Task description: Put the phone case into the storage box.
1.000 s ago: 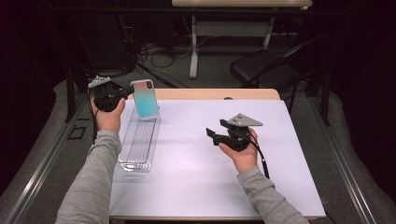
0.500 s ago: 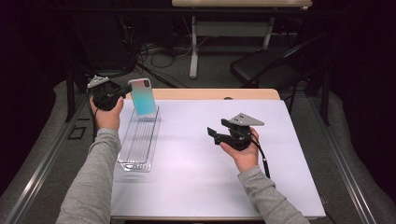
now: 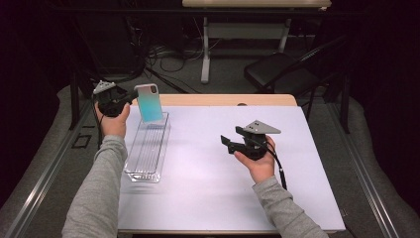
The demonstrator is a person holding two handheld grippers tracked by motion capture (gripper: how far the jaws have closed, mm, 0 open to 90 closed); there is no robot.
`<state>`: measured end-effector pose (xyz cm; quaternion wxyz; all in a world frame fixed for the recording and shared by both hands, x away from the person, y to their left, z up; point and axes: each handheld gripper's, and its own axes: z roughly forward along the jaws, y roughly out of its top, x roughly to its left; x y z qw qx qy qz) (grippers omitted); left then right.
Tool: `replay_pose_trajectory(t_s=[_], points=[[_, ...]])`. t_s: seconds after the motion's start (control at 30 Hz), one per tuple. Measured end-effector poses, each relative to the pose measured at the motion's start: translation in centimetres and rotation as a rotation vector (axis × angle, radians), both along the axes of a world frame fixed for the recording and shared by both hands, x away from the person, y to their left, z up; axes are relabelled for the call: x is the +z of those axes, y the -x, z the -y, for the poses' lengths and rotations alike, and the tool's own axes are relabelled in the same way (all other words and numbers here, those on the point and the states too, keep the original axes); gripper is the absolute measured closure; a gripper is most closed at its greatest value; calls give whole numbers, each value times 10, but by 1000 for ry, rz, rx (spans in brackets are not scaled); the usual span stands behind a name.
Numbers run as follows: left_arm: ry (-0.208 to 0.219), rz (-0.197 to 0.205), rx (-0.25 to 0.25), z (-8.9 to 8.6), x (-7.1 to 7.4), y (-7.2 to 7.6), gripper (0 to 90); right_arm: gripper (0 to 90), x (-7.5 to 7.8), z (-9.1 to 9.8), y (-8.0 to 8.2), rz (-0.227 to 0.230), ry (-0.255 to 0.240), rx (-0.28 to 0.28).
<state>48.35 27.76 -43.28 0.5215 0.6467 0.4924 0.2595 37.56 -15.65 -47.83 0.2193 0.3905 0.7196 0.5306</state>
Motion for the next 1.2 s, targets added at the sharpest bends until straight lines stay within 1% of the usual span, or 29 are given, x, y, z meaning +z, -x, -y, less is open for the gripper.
replay_pose_trajectory(t_s=[0.3, 0.53, 0.77, 1.03, 1.1, 1.2], points=[[-25, 12, -10, -1, -5, -5, 851, 323, 0, 0, 0, -3, 1, -2], [-24, 13, -22, -1, -9, -9, 851, 322, 0, 1, 1, 0, 1, -5], [-25, 9, -29, -1, -13, -13, 851, 318, 0, 1, 2, 6, 12, -8], [-25, 4, -42, -1, -19, -18, 852, 316, 0, 3, 3, 5, 12, -15], [-35, 1, -46, -2, -21, -19, 851, 316, 0, 4, 3, 3, 13, -18], [-35, -5, -50, -1, -23, -20, 852, 316, 0, 5, 3, 5, 14, -22]])
